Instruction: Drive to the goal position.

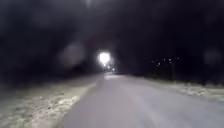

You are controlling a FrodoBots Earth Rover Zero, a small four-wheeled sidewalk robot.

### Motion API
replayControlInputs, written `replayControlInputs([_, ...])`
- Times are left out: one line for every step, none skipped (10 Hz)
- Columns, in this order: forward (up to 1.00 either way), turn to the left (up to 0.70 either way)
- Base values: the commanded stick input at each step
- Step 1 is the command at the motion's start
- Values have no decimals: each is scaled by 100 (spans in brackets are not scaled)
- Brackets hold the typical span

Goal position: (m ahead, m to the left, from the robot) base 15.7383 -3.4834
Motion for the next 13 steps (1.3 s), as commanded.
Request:
replayControlInputs([100,0])
replayControlInputs([100,0])
replayControlInputs([100,0])
replayControlInputs([100,0])
replayControlInputs([100,0])
replayControlInputs([100,0])
replayControlInputs([100,0])
replayControlInputs([100,0])
replayControlInputs([100,0])
replayControlInputs([100,0])
replayControlInputs([100,0])
replayControlInputs([100,0])
replayControlInputs([100,6])
